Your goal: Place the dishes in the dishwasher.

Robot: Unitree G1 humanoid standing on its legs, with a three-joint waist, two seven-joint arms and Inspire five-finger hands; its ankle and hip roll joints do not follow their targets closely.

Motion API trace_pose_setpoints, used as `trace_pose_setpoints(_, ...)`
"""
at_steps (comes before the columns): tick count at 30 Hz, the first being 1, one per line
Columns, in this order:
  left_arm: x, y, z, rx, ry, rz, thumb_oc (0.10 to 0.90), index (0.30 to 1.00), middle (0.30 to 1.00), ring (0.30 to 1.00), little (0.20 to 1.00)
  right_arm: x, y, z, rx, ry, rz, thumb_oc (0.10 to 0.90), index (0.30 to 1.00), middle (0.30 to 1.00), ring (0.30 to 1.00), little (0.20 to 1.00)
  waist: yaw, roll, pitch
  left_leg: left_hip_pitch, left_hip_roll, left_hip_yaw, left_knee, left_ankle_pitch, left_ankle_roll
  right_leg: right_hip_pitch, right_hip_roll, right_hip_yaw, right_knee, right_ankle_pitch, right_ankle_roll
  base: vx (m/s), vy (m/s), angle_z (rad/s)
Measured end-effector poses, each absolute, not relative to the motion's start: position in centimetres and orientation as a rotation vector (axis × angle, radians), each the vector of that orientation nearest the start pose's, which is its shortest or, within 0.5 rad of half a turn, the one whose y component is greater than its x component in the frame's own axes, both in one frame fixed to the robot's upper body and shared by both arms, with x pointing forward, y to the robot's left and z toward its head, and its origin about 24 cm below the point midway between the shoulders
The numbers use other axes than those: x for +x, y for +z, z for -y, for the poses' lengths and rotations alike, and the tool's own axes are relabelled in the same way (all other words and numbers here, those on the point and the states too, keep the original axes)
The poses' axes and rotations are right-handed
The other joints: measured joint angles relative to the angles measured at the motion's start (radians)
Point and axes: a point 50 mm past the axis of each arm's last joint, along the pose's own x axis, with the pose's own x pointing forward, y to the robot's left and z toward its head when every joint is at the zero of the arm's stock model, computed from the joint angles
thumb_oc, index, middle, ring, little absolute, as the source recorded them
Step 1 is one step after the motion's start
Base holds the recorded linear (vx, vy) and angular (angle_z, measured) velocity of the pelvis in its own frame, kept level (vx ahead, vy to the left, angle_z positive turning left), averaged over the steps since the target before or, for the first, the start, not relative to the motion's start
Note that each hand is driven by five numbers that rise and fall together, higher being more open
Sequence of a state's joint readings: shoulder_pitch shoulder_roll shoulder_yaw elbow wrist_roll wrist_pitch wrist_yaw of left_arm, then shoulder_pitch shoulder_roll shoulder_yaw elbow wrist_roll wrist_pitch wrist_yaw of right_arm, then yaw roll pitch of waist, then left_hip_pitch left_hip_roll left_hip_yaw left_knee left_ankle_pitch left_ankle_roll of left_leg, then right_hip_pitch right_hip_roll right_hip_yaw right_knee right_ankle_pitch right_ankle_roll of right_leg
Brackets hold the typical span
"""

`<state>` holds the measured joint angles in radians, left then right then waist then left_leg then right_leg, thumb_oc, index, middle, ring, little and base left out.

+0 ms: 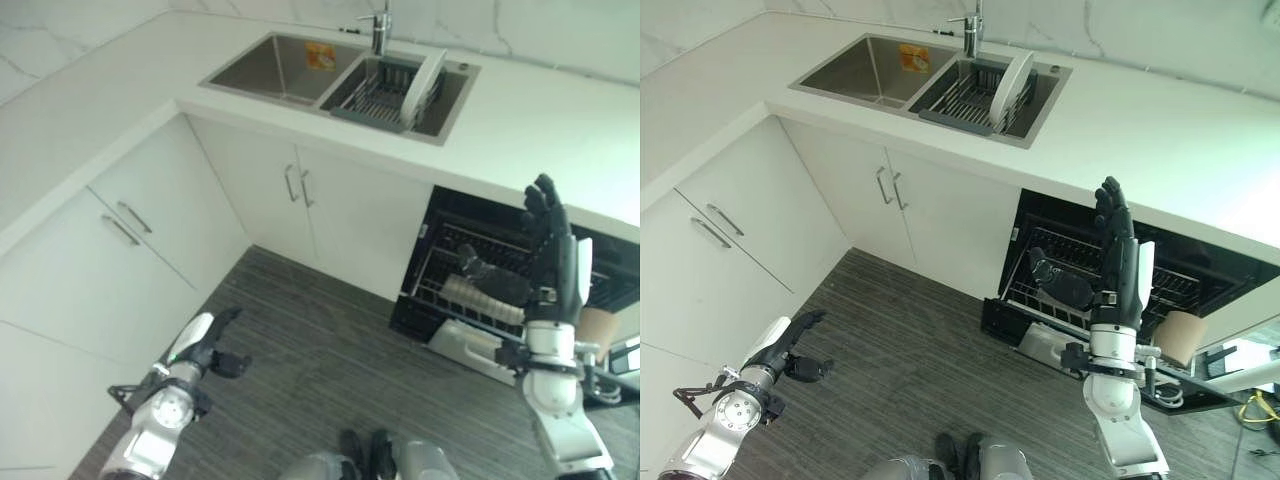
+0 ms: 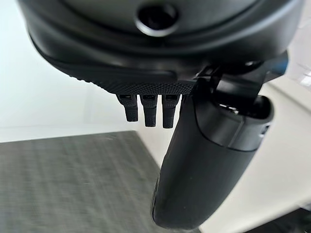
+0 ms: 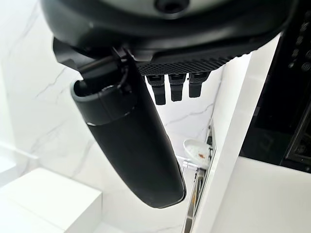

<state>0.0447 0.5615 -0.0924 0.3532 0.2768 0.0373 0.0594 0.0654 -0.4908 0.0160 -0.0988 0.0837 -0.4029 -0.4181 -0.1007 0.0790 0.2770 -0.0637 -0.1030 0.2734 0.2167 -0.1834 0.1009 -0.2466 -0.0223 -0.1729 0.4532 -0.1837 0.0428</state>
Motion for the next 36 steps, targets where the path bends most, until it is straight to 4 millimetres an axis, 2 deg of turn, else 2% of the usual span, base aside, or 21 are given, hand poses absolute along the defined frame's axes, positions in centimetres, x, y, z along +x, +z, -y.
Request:
trace_pose_setpoints(1, 22.0, -1.8, -29.0, 0.874, 0.029, -0.468, 0.800, 0.900, 0.900, 0.900, 0.900, 22.4, 11.1, 23.7, -0.298, -0.292, 0.497, 0.800, 0.900, 0.900, 0.900, 0.900, -0.028, -0.014, 0.004, -0.007, 0.026, -0.016, 0.092, -0.040, 0.016, -0.049, -0.023, 0.042, 0.083, -0.010, 0.055, 0.21, -0.028, 0.49)
trace_pose_setpoints(2, 21.6, -2.6, -29.3, 0.866, 0.039, -0.518, 0.800, 0.900, 0.900, 0.900, 0.900, 22.2, 10.7, 24.1, -0.292, -0.304, 0.478, 0.800, 0.900, 0.900, 0.900, 0.900, -0.043, -0.034, 0.010, 0.007, -0.013, -0.019, 0.098, -0.049, 0.029, -0.077, -0.048, 0.075, 0.100, -0.001, 0.050, 0.25, -0.046, 0.44)
trace_pose_setpoints(6, 21.0, -4.5, -28.0, 0.875, -0.063, -0.586, 0.800, 0.900, 0.900, 0.900, 0.900, 21.8, 10.4, 25.7, -0.253, -0.383, 0.455, 0.800, 0.900, 0.900, 0.900, 0.900, -0.087, 0.002, 0.006, 0.067, -0.031, -0.058, -0.001, -0.019, 0.034, -0.045, 0.037, 0.004, -0.040, 0.054, -0.050, 0.24, -0.053, 0.27)
trace_pose_setpoints(8, 21.3, -5.5, -26.0, 0.866, -0.147, -0.598, 0.800, 0.900, 0.900, 0.900, 0.900, 21.8, 10.3, 25.8, -0.241, -0.391, 0.451, 0.800, 0.900, 0.900, 0.900, 0.900, -0.109, 0.021, 0.002, 0.102, -0.036, -0.085, -0.021, -0.004, -0.027, 0.022, 0.072, 0.016, -0.144, 0.115, -0.157, 0.21, -0.075, 0.32)
trace_pose_setpoints(9, 21.6, -5.8, -24.9, 0.853, -0.185, -0.593, 0.800, 0.900, 0.900, 0.900, 0.900, 21.9, 10.4, 25.8, -0.240, -0.387, 0.456, 0.800, 0.900, 0.900, 0.900, 0.900, -0.094, -0.013, 0.007, 0.093, -0.063, -0.082, 0.040, 0.022, -0.105, 0.057, 0.011, 0.025, -0.173, 0.138, -0.150, 0.22, -0.109, 0.09)
trace_pose_setpoints(10, 21.9, -6.0, -24.2, 0.838, -0.201, -0.586, 0.800, 0.900, 0.900, 0.900, 0.900, 22.0, 10.4, 25.7, -0.236, -0.387, 0.456, 0.800, 0.900, 0.900, 0.900, 0.900, -0.087, -0.031, 0.011, 0.069, -0.061, -0.061, 0.112, 0.003, -0.099, 0.076, -0.014, 0.034, -0.174, 0.140, -0.150, 0.25, -0.124, 0.21)
trace_pose_setpoints(11, 22.0, -6.1, -23.3, 0.833, -0.239, -0.579, 0.800, 0.900, 0.900, 0.900, 0.900, 22.0, 10.1, 25.5, -0.228, -0.385, 0.448, 0.800, 0.900, 0.900, 0.900, 0.900, -0.086, -0.049, 0.004, 0.079, 0.020, -0.016, 0.188, -0.045, -0.100, 0.089, -0.037, 0.023, -0.141, 0.119, -0.153, 0.22, -0.093, 0.16)
trace_pose_setpoints(12, 21.9, -6.5, -22.5, 0.822, -0.263, -0.579, 0.800, 0.900, 0.900, 0.900, 0.900, 22.2, 10.7, 25.4, -0.247, -0.363, 0.468, 0.800, 0.900, 0.900, 0.900, 0.900, -0.076, -0.050, -0.004, 0.111, 0.048, -0.064, 0.148, -0.010, -0.200, 0.039, -0.044, -0.011, -0.003, 0.043, -0.121, 0.24, -0.086, -0.06)
trace_pose_setpoints(13, 21.7, -6.7, -22.1, 0.811, -0.270, -0.584, 0.800, 0.900, 0.900, 0.900, 0.900, 22.6, 11.3, 25.3, -0.265, -0.345, 0.491, 0.800, 0.900, 0.900, 0.900, 0.900, -0.060, -0.040, -0.008, 0.120, 0.030, -0.084, 0.133, -0.021, -0.204, 0.005, -0.039, -0.031, 0.070, 0.013, -0.118, 0.25, -0.063, -0.16)
trace_pose_setpoints(14, 21.3, -7.4, -22.1, 0.818, -0.293, -0.617, 0.800, 0.900, 0.900, 0.900, 0.900, 23.1, 12.0, 24.6, -0.245, -0.321, 0.542, 0.800, 0.900, 0.900, 0.900, 0.900, -0.069, -0.090, -0.018, 0.093, -0.001, -0.045, 0.245, -0.032, -0.235, 0.021, -0.022, -0.032, -0.010, -0.005, -0.164, 0.27, -0.034, -0.02)
trace_pose_setpoints(16, 20.1, -8.9, -21.3, 0.769, -0.292, -0.680, 0.800, 0.900, 0.900, 0.900, 0.900, 23.7, 11.3, 24.9, -0.256, -0.337, 0.507, 0.800, 0.900, 0.900, 0.900, 0.900, -0.033, -0.074, -0.011, -0.140, 0.047, -0.089, 0.620, 0.013, -0.148, 0.083, 0.032, 0.077, -0.076, 0.037, -0.195, 0.36, 0.126, -0.51)
trace_pose_setpoints(17, 19.2, -9.4, -21.5, 0.764, -0.293, -0.710, 0.800, 0.900, 0.900, 0.900, 0.900, 23.7, 10.9, 24.9, -0.250, -0.341, 0.492, 0.800, 0.900, 0.900, 0.900, 0.900, -0.013, -0.073, -0.011, -0.226, 0.069, -0.112, 0.623, 0.008, -0.135, 0.100, 0.053, 0.107, -0.106, 0.041, -0.187, 0.48, 0.314, -1.15)
trace_pose_setpoints(19, 17.2, -10.7, -21.9, 0.746, -0.283, -0.785, 0.800, 0.900, 0.900, 0.900, 0.900, 23.9, 10.4, 24.3, -0.220, -0.338, 0.473, 0.800, 0.900, 0.900, 0.900, 0.900, 0.001, -0.079, -0.008, -0.266, 0.088, -0.134, 0.302, 0.017, -0.103, 0.123, 0.075, 0.187, -0.134, 0.061, -0.178, 0.34, 0.225, -1.19)
trace_pose_setpoints(21, 15.8, -11.6, -22.3, 0.750, -0.256, -0.828, 0.800, 0.900, 0.900, 0.900, 0.900, 24.5, 10.5, 23.4, -0.243, -0.275, 0.461, 0.800, 0.900, 0.900, 0.900, 0.900, 0.024, -0.064, 0.010, -0.267, 0.042, -0.306, -0.078, 0.109, -0.124, 0.166, 0.114, 0.337, -0.180, 0.070, -0.152, 0.26, 0.171, -2.13)
trace_pose_setpoints(22, 15.0, -11.9, -22.7, 0.740, -0.237, -0.861, 0.800, 0.900, 0.900, 0.900, 0.900, 24.4, 10.4, 23.9, -0.271, -0.276, 0.447, 0.800, 0.900, 0.900, 0.900, 0.900, 0.017, -0.041, 0.029, -0.304, 0.034, -0.289, 0.008, 0.135, -0.115, 0.205, 0.125, 0.350, -0.176, 0.042, -0.170, 0.34, 0.265, -2.33)
trace_pose_setpoints(24, 14.1, -12.5, -23.6, 0.745, -0.224, -0.898, 0.800, 0.900, 0.900, 0.900, 0.900, 24.2, 10.8, 24.4, -0.259, -0.296, 0.455, 0.800, 0.900, 0.900, 0.900, 0.900, -0.009, -0.018, 0.013, -0.269, 0.028, -0.223, 0.136, 0.118, -0.075, 0.206, 0.113, 0.340, -0.169, 0.000, -0.138, 0.24, 0.169, -1.38)
trace_pose_setpoints(25, 13.9, -12.6, -23.6, 0.749, -0.222, -0.900, 0.800, 0.900, 0.900, 0.900, 0.900, 24.0, 10.8, 24.6, -0.257, -0.300, 0.453, 0.800, 0.900, 0.900, 0.900, 0.900, -0.021, -0.005, 0.007, -0.209, 0.044, -0.235, 0.119, 0.132, -0.071, 0.205, 0.128, 0.333, -0.143, -0.025, -0.111, 0.08, 0.060, -0.35)
trace_pose_setpoints(27, 15.2, -12.2, -23.5, 0.769, -0.224, -0.860, 0.800, 0.900, 0.900, 0.900, 0.900, 23.3, 10.2, 24.9, -0.232, -0.326, 0.424, 0.800, 0.900, 0.900, 0.900, 0.900, -0.040, -0.034, 0.014, -0.129, 0.007, -0.268, 0.000, 0.178, -0.006, 0.146, 0.087, 0.282, -0.042, -0.111, -0.053, 0.04, 0.072, -0.14)
trace_pose_setpoints(29, 16.4, -11.9, -22.6, 0.779, -0.259, -0.812, 0.800, 0.900, 0.900, 0.900, 0.900, 23.3, 10.3, 24.3, -0.235, -0.283, 0.428, 0.800, 0.900, 0.900, 0.900, 0.900, -0.035, -0.021, 0.023, -0.106, -0.003, -0.252, -0.026, 0.178, -0.004, 0.093, 0.068, 0.254, -0.008, -0.122, -0.045, 0.00, 0.073, -0.19)
trace_pose_setpoints(32, 17.8, -11.2, -22.4, 0.801, -0.253, -0.752, 0.800, 0.900, 0.900, 0.900, 0.900, 23.4, 10.2, 23.9, -0.235, -0.254, 0.425, 0.800, 0.900, 0.900, 0.900, 0.900, -0.034, -0.007, 0.031, -0.085, -0.012, -0.247, -0.057, 0.175, -0.003, 0.037, 0.059, 0.235, -0.044, -0.077, -0.044, 0.01, 0.031, 0.07)
trace_pose_setpoints(36, 15.5, -12.2, -22.4, 0.797, -0.272, -0.814, 0.800, 0.900, 0.900, 0.900, 0.900, 23.8, 10.4, 23.8, -0.239, -0.258, 0.435, 0.800, 0.900, 0.900, 0.900, 0.900, -0.033, -0.013, 0.035, -0.072, -0.005, -0.212, -0.064, 0.156, 0.006, 0.052, 0.028, 0.186, -0.124, 0.026, -0.033, 0.03, 0.018, -0.29)
